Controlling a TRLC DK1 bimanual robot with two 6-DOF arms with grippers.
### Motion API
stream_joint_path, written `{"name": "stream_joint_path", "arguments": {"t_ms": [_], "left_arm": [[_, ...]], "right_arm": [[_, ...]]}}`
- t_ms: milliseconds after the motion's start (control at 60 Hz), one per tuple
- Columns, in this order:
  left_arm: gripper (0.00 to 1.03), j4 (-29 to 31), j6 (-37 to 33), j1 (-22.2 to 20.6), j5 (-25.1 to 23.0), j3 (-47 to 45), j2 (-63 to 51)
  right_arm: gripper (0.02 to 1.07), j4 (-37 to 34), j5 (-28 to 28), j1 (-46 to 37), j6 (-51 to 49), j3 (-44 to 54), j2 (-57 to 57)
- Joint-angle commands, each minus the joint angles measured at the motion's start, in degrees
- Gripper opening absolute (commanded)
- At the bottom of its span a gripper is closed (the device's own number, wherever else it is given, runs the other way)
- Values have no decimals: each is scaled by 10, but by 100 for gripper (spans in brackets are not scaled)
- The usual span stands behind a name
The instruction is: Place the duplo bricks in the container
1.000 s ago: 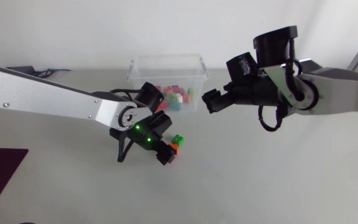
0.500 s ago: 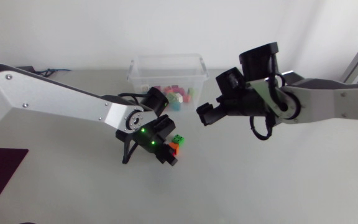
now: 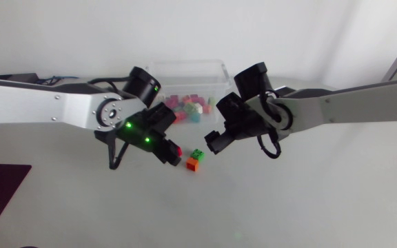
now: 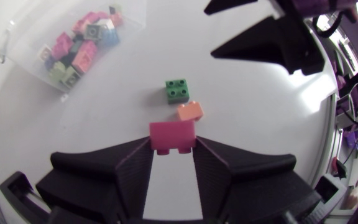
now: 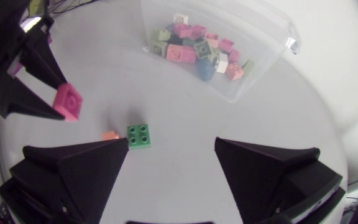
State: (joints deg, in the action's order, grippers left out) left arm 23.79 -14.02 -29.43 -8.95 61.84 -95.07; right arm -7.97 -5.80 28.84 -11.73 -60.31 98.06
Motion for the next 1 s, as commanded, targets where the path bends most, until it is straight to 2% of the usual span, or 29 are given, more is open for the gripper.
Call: {"name": "stream_joint_path", "arguments": {"t_ms": [0, 200, 317, 517, 983], "left_arm": [[19, 12, -11, 16, -4, -7, 45], [19, 16, -1, 50, -11, 32, 93], [19, -2, 22, 65, -12, 54, 92], [19, -31, 55, 87, -18, 99, 73], [19, -61, 81, 115, -34, 173, 1]], "right_arm": [[102, -21, -9, 7, -18, -23, 26], [102, -87, -36, 32, -59, -67, 57], [97, -126, -40, 48, -80, -100, 81], [97, -205, -46, 75, -122, -155, 137], [97, -270, -37, 73, -151, -259, 237]]}}
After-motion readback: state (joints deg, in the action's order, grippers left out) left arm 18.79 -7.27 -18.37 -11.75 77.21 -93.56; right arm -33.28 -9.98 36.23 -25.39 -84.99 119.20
